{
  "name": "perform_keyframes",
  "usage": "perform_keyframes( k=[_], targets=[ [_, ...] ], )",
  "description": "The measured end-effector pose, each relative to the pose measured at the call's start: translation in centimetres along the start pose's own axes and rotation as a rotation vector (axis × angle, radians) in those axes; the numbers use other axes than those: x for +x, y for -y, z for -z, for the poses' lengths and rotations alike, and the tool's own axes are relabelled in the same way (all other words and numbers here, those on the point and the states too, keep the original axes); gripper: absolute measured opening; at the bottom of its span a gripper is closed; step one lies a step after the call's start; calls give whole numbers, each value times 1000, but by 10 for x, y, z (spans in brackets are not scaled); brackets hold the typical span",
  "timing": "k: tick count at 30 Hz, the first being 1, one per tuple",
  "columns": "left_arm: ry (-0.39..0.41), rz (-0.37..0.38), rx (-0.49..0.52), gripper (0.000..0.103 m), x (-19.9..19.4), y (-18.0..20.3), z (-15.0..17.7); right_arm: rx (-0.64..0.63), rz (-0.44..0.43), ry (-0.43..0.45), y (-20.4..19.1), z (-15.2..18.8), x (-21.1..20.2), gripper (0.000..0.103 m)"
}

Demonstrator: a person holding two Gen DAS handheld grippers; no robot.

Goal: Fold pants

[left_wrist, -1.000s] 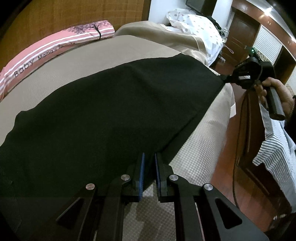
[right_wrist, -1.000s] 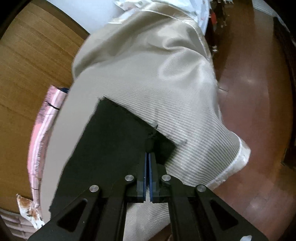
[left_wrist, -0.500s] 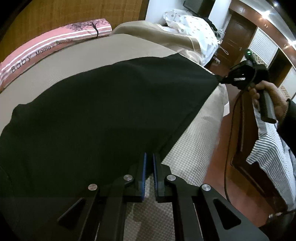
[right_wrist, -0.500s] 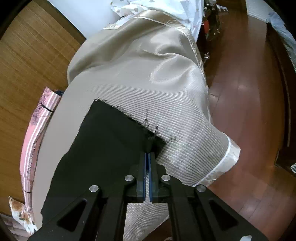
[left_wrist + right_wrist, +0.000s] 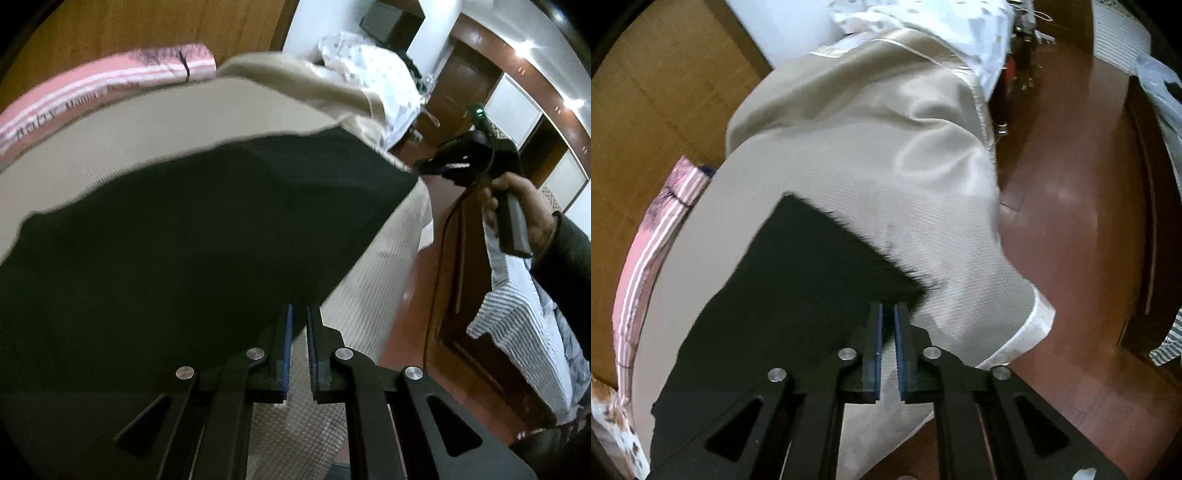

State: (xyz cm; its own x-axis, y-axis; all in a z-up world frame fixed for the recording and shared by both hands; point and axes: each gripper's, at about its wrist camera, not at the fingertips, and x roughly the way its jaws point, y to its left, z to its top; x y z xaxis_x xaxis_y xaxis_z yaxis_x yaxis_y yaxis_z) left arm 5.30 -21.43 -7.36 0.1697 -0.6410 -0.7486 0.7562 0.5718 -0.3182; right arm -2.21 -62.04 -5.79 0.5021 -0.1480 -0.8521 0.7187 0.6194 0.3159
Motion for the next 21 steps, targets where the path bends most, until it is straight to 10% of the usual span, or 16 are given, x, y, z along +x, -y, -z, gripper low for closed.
perform_keyframes(
  k=[13,21],
  targets=[
    [103,-306,-248,14,-54,-116,9,-433,-336,-238,-212,51,33,19],
    [62,-287,-318,14,-46,-134,48,-697,-517,-478,-363,110,69,25]
  ],
)
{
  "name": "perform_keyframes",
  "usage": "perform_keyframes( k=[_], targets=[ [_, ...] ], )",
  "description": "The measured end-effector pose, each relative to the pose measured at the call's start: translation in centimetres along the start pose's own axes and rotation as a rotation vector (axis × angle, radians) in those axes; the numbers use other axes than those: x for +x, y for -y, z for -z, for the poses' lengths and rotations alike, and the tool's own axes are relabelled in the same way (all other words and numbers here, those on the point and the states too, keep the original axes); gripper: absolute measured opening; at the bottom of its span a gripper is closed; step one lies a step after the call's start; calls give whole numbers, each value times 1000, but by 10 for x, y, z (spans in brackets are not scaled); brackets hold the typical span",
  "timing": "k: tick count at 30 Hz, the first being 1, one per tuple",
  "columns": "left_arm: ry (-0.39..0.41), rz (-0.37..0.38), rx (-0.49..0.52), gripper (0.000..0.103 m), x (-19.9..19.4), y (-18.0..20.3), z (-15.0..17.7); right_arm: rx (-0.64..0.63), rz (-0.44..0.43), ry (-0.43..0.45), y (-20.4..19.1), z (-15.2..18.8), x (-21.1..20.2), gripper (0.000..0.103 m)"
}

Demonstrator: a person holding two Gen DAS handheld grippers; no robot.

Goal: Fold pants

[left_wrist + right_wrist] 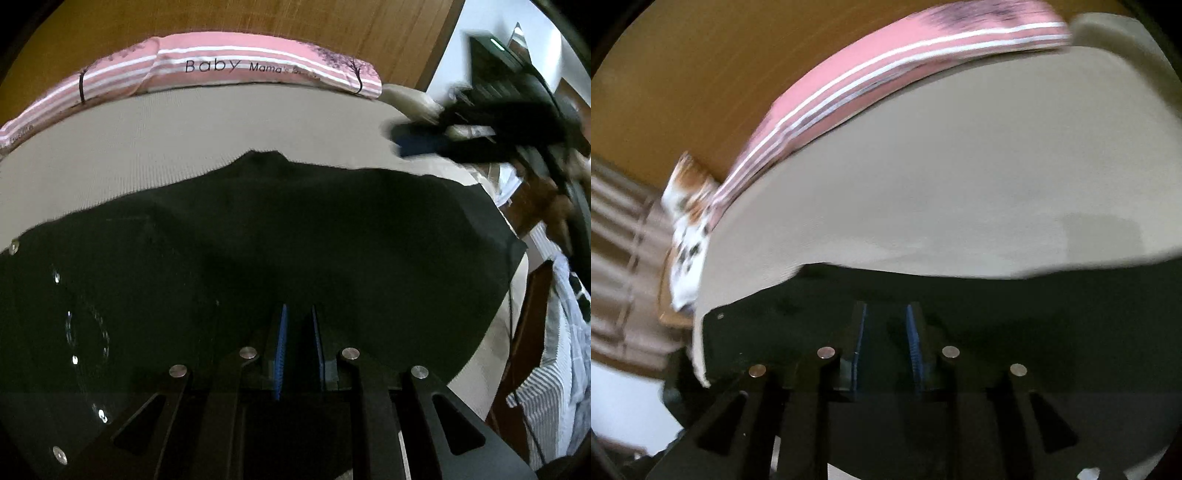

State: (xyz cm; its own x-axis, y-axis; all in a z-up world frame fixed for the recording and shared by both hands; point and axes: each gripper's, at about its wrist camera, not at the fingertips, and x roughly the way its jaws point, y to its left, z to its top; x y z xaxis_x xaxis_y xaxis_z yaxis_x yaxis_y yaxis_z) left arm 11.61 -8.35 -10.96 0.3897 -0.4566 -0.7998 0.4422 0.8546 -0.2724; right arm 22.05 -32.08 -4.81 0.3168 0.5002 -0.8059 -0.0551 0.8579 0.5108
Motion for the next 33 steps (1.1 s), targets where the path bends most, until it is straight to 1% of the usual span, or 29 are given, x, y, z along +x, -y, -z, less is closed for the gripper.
perform_keyframes(
  k=[4,6,10,13,14,15,18,22,24,26,28,30,31,32,33],
  targets=[
    [5,24,-27,14,-2,-2,4,-96,-21,-87,-41,-23,47,35],
    [4,35,-33,14,-4,-5,5,-124,-33,-126,-57,-30,67,36],
    [1,45,-33,14,-3,-8,2,-148,-47,-202,-67,-44,102,38],
    [4,48,-31,14,-4,-8,4,-146,-96,-253,-68,-42,114,37],
    [5,50,-33,14,-5,-7,5,-155,-103,-253,-71,-42,116,24],
    [6,51,-38,14,-5,-7,5,-169,-104,-234,-74,-44,115,13],
    [14,59,-46,14,-7,-9,11,-175,-100,-193,-82,-51,114,11],
    [19,63,-67,14,-9,-10,13,-157,-22,-165,-79,-48,129,9],
    [24,53,-56,14,-11,-8,16,-171,5,-154,-80,-47,135,9],
    [21,42,-33,14,-13,-6,17,-183,19,-143,-82,-48,133,9],
    [16,34,-32,14,-15,-6,14,-202,31,-144,-85,-47,129,12],
    [27,8,-32,15,-21,-5,11,-183,40,-119,-84,-48,118,23],
    [44,-9,-27,15,-26,-6,9,-176,45,-84,-84,-49,107,34],
    [73,-32,-26,15,-36,-9,6,-180,53,-51,-83,-48,96,37],
    [91,-43,-34,15,-43,-13,3,-192,58,-14,-85,-45,80,37]
  ],
)
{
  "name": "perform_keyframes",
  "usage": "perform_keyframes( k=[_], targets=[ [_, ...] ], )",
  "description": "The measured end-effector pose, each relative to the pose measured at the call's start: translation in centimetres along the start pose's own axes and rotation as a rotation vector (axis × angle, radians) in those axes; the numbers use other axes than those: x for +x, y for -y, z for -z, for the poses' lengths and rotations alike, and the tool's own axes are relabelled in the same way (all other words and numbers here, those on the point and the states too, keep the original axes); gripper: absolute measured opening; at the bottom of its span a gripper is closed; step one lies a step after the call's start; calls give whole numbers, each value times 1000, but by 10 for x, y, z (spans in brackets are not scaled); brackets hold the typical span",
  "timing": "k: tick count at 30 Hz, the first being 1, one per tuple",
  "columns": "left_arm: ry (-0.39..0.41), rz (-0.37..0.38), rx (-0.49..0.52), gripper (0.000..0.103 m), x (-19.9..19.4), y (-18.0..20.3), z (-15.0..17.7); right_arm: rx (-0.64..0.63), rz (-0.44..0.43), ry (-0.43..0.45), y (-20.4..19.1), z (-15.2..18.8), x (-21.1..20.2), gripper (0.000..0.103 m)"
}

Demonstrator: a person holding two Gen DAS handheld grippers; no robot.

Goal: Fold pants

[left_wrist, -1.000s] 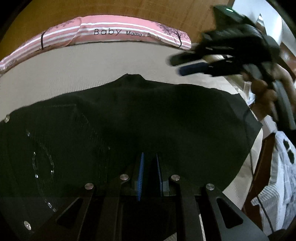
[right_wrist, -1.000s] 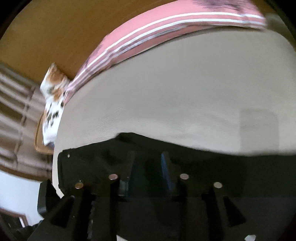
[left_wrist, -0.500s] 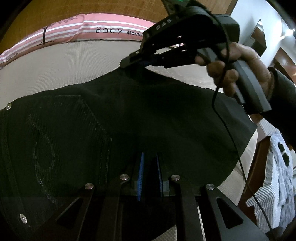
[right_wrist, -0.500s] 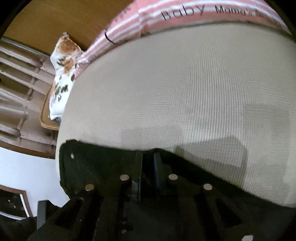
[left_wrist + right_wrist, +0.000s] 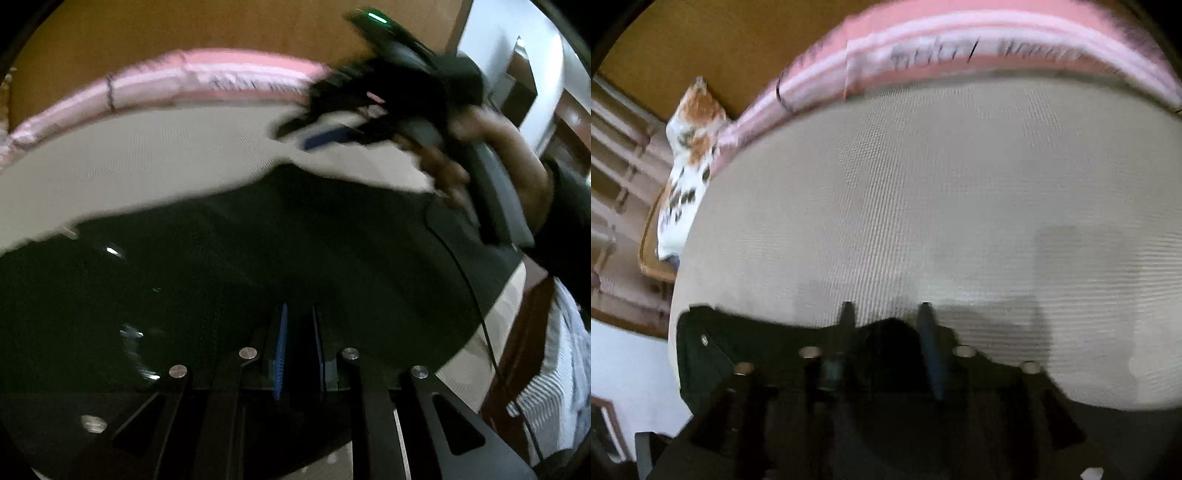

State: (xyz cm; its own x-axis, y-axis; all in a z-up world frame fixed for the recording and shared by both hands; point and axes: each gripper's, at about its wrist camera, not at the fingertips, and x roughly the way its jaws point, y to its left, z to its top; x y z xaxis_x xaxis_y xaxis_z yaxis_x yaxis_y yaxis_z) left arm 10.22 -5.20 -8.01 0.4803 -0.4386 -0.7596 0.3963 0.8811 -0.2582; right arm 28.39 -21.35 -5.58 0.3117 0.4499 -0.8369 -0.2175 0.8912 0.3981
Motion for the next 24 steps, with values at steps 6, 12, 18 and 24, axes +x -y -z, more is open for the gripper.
perform_keyframes(
  k=[6,12,18,24],
  targets=[
    [58,-115,-75,15,-30,-46,-15,-41,87,27,2,32,-47,37],
    [0,-177,-167,15,-26,-91,0,15,180,-31,30,69,-40,37],
    [-9,-175,-172,15,-19,-95,12,73,241,17,49,71,-27,32],
    [-16,-207,-151,15,-21,-89,19,98,254,36,46,75,-36,35]
  ],
)
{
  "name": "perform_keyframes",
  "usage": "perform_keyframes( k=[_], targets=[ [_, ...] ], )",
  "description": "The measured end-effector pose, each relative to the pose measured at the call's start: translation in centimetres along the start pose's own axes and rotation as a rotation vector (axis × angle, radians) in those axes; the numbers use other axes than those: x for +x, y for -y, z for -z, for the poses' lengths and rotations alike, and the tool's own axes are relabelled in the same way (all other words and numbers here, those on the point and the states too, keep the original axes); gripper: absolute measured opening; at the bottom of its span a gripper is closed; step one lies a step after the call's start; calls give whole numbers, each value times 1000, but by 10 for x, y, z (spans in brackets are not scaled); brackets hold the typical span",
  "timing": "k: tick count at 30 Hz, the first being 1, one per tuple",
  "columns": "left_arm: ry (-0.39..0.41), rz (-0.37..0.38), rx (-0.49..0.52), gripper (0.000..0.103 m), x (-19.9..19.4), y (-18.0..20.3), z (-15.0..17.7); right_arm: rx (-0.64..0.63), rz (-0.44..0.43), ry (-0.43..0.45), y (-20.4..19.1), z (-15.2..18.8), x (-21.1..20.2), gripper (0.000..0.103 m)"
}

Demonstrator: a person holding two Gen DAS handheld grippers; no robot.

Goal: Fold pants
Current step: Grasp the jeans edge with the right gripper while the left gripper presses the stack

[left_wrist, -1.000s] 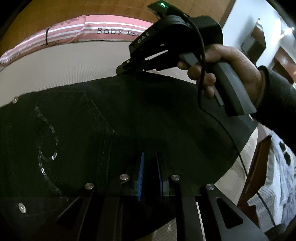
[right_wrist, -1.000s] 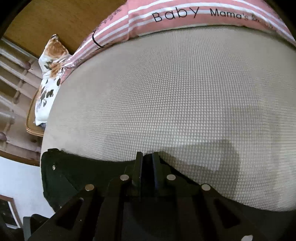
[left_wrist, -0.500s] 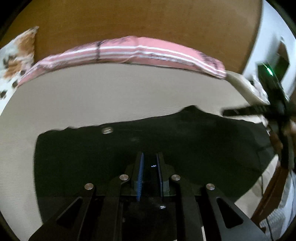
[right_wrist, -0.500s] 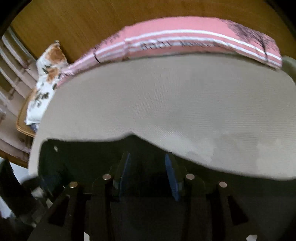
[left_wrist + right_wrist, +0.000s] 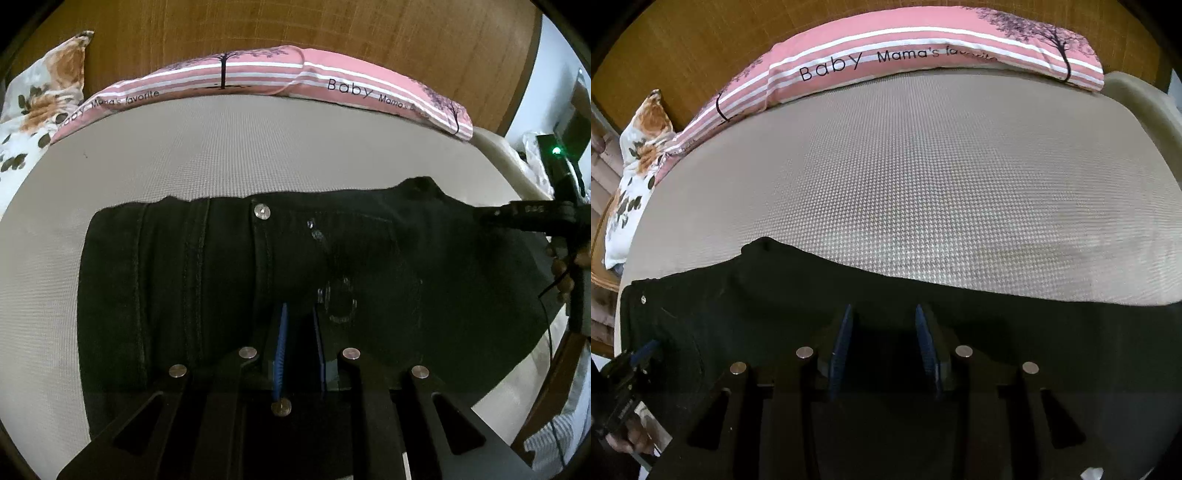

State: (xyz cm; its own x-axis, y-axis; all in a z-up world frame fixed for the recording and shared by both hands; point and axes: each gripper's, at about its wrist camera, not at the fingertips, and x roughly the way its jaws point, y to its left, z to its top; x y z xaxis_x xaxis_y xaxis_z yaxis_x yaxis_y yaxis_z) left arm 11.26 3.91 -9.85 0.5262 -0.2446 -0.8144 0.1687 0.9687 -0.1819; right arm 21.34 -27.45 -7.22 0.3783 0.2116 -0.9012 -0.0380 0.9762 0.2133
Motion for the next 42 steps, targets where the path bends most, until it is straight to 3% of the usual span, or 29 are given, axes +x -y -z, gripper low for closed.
perform_keyframes(
  k=[7,12,20,32,42],
  targets=[
    [-13,1,25,15,-9,4,3,183,-118,73,45,39,-59,38],
    [6,40,63,17,-23,27,-4,324,-76,141,107,77,-110,39],
    [-27,184,162,24,-17,101,-21,632,-16,226,220,144,-165,39],
    [-154,257,307,30,31,212,-19,918,19,281,333,219,-165,39],
    [-198,259,334,30,56,245,-11,941,-22,334,371,214,-147,34]
  ],
)
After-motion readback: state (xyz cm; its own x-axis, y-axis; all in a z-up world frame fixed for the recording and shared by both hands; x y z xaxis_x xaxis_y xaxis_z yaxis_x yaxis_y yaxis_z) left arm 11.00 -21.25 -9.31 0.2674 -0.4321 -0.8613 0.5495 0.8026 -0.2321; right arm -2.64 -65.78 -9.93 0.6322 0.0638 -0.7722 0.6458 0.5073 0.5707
